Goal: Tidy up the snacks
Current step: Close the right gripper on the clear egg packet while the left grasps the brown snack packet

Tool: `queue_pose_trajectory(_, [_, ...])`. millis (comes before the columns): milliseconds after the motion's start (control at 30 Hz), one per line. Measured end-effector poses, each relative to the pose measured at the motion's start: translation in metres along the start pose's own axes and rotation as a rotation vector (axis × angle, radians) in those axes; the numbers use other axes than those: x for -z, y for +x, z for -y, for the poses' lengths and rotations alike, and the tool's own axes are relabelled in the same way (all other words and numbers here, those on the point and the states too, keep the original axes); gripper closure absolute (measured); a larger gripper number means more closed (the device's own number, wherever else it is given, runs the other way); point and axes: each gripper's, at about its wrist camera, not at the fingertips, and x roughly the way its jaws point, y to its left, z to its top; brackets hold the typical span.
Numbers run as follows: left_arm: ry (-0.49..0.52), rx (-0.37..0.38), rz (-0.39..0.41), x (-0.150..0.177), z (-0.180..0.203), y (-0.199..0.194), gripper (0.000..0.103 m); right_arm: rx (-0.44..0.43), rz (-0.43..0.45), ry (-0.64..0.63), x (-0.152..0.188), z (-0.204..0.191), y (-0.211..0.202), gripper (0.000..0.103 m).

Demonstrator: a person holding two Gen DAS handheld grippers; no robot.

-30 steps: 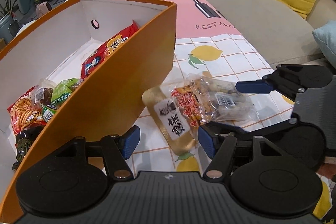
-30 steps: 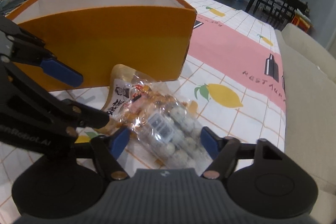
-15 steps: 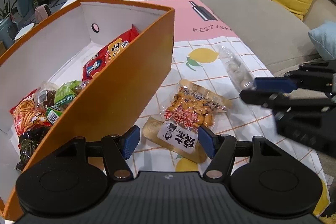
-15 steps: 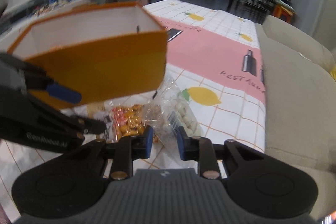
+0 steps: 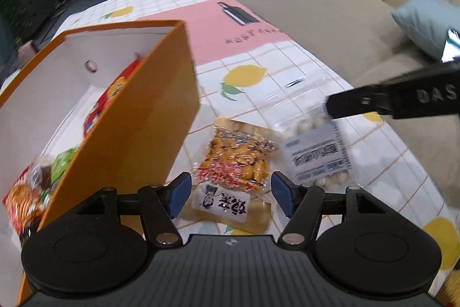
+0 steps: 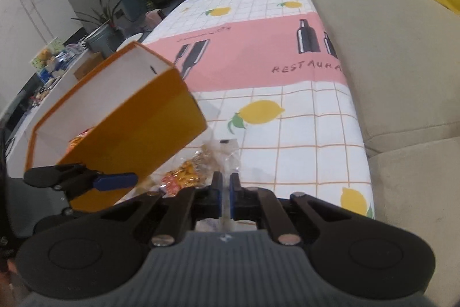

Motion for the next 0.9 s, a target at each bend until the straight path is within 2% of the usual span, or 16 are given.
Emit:
queue_pose_trajectory(100, [0.044, 0.004, -0.012, 0.000, 0.004, 0.009, 0.027, -0.051, -0.023, 0.051, 0.002, 0.004, 0.011, 0.103])
queue_pose_trajectory(167, [0.045, -0.002, -0.008, -0.001, 0.004, 0.012, 0.024, -0.075, -0.028, 0.079, 0.003, 0.008, 0.018, 0.099])
queue_pose_trajectory(267, [0.030, 0.008, -0.001, -0.004, 0.001, 0.014, 0.023, -0.097, -0.038, 0.134, 0.004, 0.015, 0.028, 0.088])
queue_pose_trajectory(333, [0.022, 0.011, 0.005, -0.004, 0.000, 0.014, 0.022, -0.136, -0.054, 0.191, 0.007, 0.025, 0.032, 0.074])
queue_pose_trajectory(367, [0.019, 0.017, 0.007, -0.004, -0.001, 0.014, 0.020, -0.153, -0.061, 0.222, 0.009, 0.030, 0.035, 0.073])
queue_pose_trajectory(467, [0.019, 0.020, 0.008, -0.005, -0.003, 0.015, 0.015, -0.171, -0.111, 0.285, 0.016, 0.038, 0.051, 0.073])
queue_pose_trajectory(567, [0.029, 0.015, 0.006, -0.006, -0.003, 0.017, 0.015, -0.213, -0.176, 0.345, 0.028, 0.044, 0.067, 0.073])
queue_pose_trajectory(667, [0.043, 0.012, 0.009, -0.008, -0.001, 0.019, 0.015, -0.239, -0.166, 0.383, 0.032, 0.046, 0.066, 0.074])
queue_pose_trajectory(800, [0.044, 0.030, 0.001, -0.011, 0.000, 0.022, 0.012, -0.257, -0.170, 0.438, 0.038, 0.050, 0.064, 0.089])
queue_pose_trajectory(900, [0.025, 0.052, -0.002, -0.014, -0.002, 0.022, 0.011, -0.245, -0.146, 0.446, 0.038, 0.050, 0.055, 0.092])
